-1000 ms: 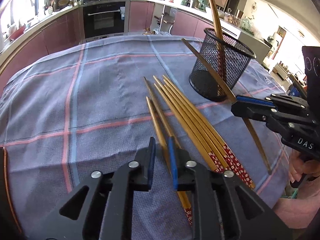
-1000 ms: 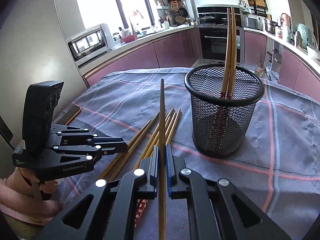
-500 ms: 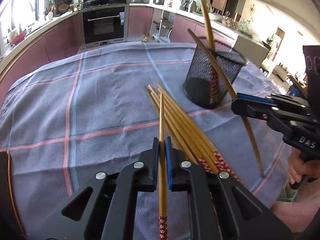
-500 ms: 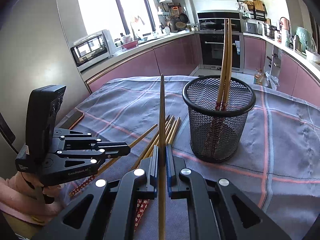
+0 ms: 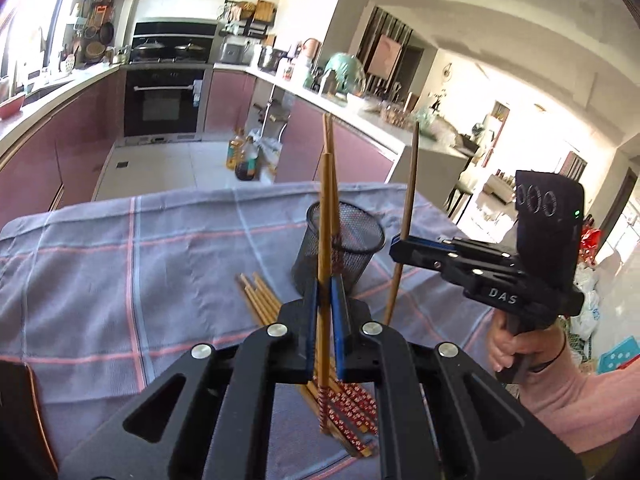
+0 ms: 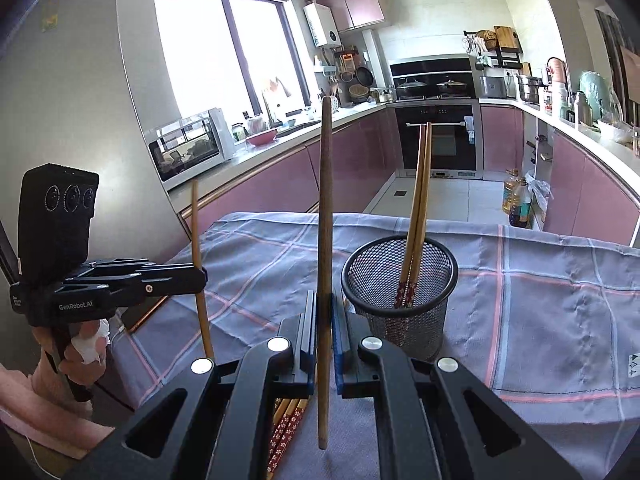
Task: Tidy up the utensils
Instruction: 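Raise the left tool's chopstick upright over the cup while the right tool carries its chopstick there, then drop the left tool's chopstick into the cup and open it while the right tool releases its chopstick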
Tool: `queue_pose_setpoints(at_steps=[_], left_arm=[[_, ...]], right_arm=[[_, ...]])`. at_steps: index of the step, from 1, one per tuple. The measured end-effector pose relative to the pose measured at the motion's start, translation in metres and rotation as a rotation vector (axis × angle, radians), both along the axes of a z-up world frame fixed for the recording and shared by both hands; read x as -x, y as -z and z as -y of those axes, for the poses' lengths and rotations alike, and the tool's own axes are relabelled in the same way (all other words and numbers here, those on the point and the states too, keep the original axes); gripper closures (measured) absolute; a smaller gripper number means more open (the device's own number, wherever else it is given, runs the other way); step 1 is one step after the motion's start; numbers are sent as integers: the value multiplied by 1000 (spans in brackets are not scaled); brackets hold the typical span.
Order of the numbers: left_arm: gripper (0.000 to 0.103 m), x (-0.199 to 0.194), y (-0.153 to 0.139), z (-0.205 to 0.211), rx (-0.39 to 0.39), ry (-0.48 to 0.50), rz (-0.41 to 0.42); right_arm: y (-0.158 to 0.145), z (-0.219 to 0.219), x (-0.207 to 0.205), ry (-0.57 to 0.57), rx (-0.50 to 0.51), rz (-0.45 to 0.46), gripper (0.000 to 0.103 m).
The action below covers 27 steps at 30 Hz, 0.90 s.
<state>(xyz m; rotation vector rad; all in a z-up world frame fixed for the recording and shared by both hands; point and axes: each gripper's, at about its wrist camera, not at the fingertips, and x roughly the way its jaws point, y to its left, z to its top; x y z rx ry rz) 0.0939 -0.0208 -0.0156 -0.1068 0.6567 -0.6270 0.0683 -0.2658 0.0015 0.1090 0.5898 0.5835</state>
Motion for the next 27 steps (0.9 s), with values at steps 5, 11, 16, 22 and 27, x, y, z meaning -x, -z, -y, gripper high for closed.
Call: queue_pose_setpoints(at_steps=[5, 11, 16, 22, 27], left_arm=[[96, -6, -22, -2, 56, 9, 45], [96, -22, -50, 5, 99, 14, 95], [96, -32, -76, 16, 116, 27, 145], [96, -41, -99, 29, 123, 27, 195], [96, -50, -108, 41, 101, 16, 216]], right_arm=[[-16, 6, -8, 3, -7, 34, 97], [-36, 11, -17, 12, -14, 83, 97], [-51, 16, -26, 27, -19, 115, 97], [-70, 19, -35, 53, -24, 162, 97], [-76, 21, -46, 70, -25, 181, 97]])
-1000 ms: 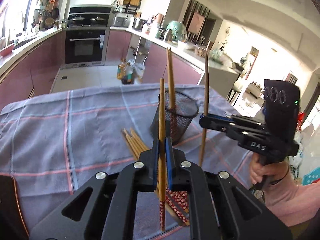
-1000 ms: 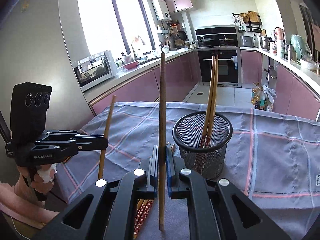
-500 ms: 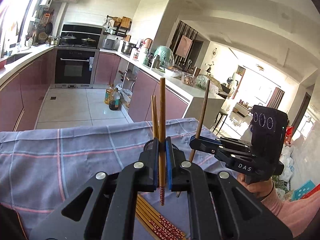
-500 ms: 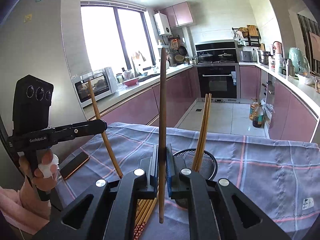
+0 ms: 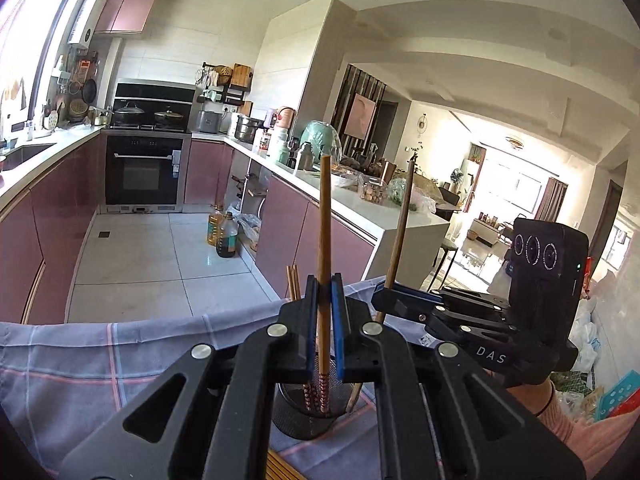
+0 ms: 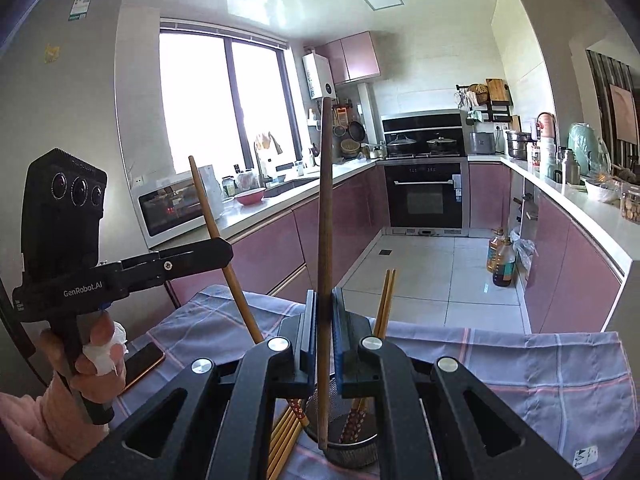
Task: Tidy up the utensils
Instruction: 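Drop the left tool's chopstick into the cup and open it while the right tool releases its chopstick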
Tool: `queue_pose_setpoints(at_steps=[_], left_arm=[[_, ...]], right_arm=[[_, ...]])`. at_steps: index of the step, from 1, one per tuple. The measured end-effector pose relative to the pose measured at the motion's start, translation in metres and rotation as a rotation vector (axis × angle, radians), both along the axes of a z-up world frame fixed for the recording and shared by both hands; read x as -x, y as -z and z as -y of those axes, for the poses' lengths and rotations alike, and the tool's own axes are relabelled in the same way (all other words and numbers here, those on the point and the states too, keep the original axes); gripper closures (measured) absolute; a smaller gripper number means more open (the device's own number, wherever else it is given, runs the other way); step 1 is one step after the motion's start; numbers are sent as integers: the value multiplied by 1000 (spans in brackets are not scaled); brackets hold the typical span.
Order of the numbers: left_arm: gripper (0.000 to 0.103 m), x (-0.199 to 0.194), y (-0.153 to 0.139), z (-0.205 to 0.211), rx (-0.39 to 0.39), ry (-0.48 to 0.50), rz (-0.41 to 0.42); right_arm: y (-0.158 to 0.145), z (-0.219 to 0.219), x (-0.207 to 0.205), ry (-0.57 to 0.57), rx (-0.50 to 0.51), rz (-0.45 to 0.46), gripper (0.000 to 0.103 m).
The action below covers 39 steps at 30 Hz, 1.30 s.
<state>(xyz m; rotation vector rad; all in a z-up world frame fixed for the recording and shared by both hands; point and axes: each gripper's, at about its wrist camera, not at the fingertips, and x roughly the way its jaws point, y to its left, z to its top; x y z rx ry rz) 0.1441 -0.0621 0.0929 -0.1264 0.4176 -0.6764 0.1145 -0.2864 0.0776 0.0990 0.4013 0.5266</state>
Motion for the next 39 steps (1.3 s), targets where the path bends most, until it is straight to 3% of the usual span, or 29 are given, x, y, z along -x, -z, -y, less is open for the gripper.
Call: queue_pose_setpoints(at_steps=[7, 15, 22, 31, 37, 39], left_arm=[[96, -7, 14, 23, -90, -1, -33], [96, -18, 43, 41, -194, 22, -104], [96, -41, 65, 48, -238, 35, -168], [95, -69, 73, 50, -241, 7, -197], [92, -67, 83, 42, -216, -11, -208], [91, -62, 85, 34, -198, -31, -206]], right_arm=[[15, -7, -18, 25, 18, -41, 97], [46, -9, -34, 27, 63, -173, 97], [70, -11, -51, 32, 96, -287, 96], [80, -10, -61, 48, 78, -318, 95], [76, -8, -50, 53, 66, -290, 82], [73, -8, -45, 51, 63, -274, 70]])
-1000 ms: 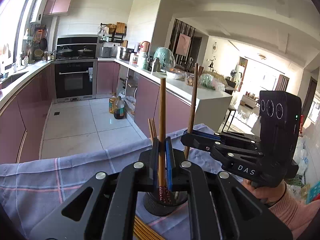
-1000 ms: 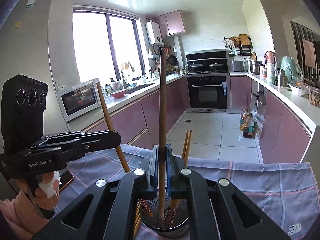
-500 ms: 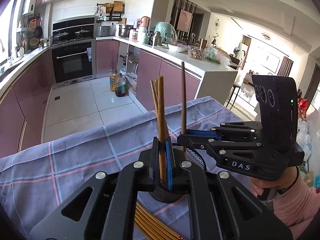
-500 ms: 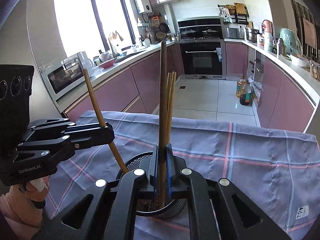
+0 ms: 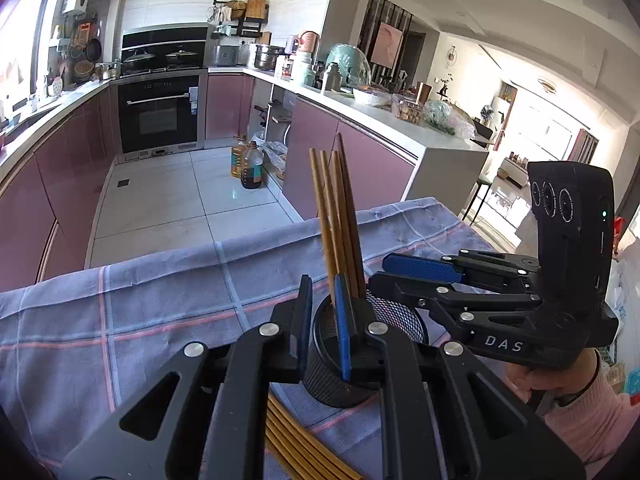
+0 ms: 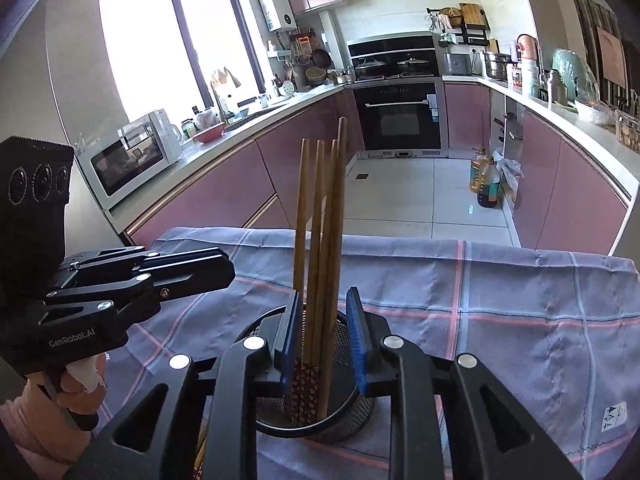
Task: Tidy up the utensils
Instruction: 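Drop the left tool's chopstick into the cup and open it while the right tool releases its chopstick, then move both open tools back over the chopstick pile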
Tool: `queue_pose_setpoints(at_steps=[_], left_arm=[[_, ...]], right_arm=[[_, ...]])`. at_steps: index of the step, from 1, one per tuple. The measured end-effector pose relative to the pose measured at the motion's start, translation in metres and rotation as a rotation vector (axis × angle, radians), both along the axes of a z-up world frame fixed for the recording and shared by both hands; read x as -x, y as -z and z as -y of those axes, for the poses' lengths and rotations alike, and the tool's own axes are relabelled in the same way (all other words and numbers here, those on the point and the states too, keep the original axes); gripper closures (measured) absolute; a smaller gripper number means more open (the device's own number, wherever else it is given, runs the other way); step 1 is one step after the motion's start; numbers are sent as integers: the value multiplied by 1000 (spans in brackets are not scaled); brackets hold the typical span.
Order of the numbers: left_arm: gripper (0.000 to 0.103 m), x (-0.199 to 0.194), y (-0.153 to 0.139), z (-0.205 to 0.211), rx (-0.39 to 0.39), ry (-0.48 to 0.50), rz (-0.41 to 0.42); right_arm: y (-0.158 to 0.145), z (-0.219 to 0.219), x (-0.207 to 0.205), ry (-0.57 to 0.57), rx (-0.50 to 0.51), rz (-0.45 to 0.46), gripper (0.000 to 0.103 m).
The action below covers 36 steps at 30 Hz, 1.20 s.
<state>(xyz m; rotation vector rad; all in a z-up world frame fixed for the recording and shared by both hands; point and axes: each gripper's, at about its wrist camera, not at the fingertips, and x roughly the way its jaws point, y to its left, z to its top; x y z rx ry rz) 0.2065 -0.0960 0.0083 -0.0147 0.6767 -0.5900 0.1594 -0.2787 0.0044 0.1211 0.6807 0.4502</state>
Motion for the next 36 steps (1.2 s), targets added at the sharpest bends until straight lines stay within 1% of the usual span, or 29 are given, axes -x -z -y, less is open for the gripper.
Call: queue_pose_setpoints(at_steps=[2, 3, 5, 6, 8, 11, 14, 17, 19, 23, 28, 34, 36], left_arm=[[89, 8, 2, -10, 17, -22, 8], [88, 14, 3, -16, 15, -40, 24], [84, 27, 4, -27, 12, -67, 54], [81, 32, 4, -34, 19, -72, 57], [79, 43, 9, -44, 24, -78, 54], [75, 57, 25, -54, -3, -94, 31], [72, 68, 49, -58, -43, -95, -9], [69, 74, 76, -61, -33, -82, -86], [67, 77, 94, -61, -49, -90, -121], [66, 81, 120, -61, -63, -106, -174], [65, 85, 132, -60, -83, -110, -191], [65, 89, 134, -48, -126, -105, -185], [65, 88, 136, -45, -139, -105, -184]], right_arm=[[-4, -1, 9, -4, 1, 24, 63], [-6, -2, 13, -8, 2, 34, 63], [-11, -4, 26, -27, -1, 63, 63], [-13, -5, 34, -43, -4, 79, 61], [-16, -10, 50, -78, -3, 107, 59], [-12, -21, 70, -129, 5, 118, 57], [4, -33, 82, -172, 10, 77, 57], [30, -45, 83, -187, 24, 1, 57], [48, -50, 81, -187, 23, -59, 57], [72, -60, 83, -177, 47, -122, 57], [85, -67, 84, -164, 63, -157, 57], [92, -67, 85, -148, 89, -164, 62], [94, -68, 85, -142, 104, -165, 65]])
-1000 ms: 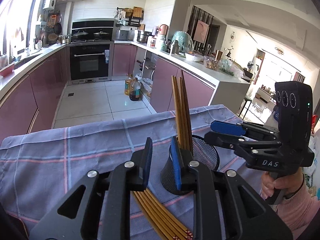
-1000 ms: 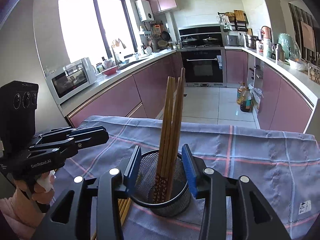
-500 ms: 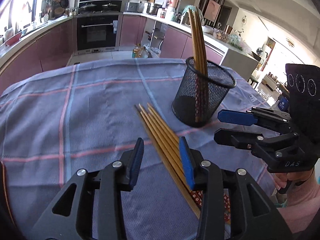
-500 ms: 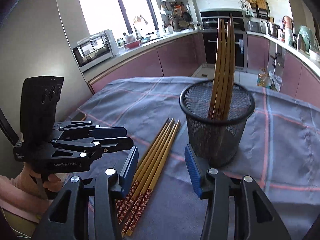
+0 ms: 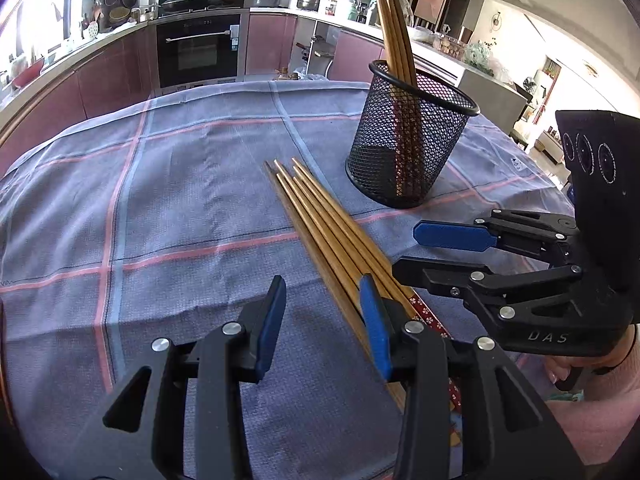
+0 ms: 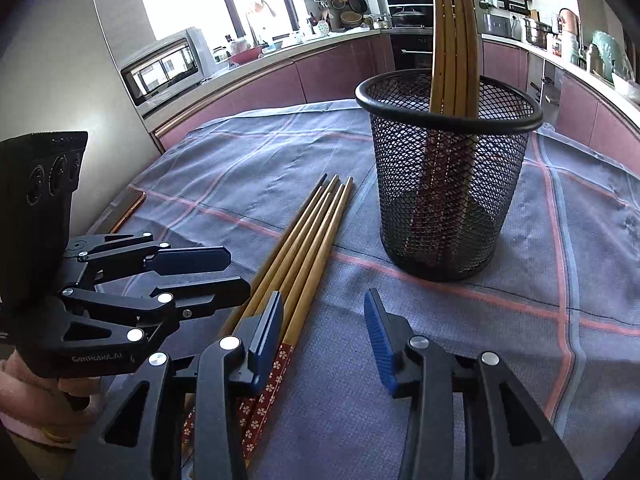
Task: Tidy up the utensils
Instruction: 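Move both open tools back over the chopstick pile, then close the left tool on a chopstick while the right tool grasps another chopstick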
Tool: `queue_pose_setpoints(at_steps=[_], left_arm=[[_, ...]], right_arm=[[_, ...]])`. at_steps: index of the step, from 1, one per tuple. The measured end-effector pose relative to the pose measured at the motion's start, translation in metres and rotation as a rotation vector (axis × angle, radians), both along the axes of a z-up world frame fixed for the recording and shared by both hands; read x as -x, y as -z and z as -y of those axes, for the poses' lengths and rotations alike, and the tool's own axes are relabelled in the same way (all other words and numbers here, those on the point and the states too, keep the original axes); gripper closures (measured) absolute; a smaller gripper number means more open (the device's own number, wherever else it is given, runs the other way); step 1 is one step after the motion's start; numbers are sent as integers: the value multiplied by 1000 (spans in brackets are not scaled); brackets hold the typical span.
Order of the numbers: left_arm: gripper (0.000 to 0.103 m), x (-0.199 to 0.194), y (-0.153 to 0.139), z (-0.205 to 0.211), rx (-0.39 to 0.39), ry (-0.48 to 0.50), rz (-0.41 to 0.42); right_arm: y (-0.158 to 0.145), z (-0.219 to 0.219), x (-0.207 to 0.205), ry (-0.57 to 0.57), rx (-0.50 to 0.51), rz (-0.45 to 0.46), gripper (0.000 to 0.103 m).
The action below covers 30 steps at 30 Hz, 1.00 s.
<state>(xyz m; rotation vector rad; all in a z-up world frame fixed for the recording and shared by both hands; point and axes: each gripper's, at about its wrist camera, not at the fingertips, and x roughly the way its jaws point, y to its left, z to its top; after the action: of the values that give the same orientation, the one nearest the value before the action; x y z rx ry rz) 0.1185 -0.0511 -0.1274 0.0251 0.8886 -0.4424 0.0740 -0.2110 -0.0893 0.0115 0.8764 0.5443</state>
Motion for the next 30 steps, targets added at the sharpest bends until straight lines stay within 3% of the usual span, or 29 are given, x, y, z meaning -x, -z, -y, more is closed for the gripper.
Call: queue_pose_setpoints(at_steps=[30], left_arm=[[72, -13, 7, 3, -82, -8, -1]], right_arm=[[2, -17, -11, 4, 114, 8, 76]])
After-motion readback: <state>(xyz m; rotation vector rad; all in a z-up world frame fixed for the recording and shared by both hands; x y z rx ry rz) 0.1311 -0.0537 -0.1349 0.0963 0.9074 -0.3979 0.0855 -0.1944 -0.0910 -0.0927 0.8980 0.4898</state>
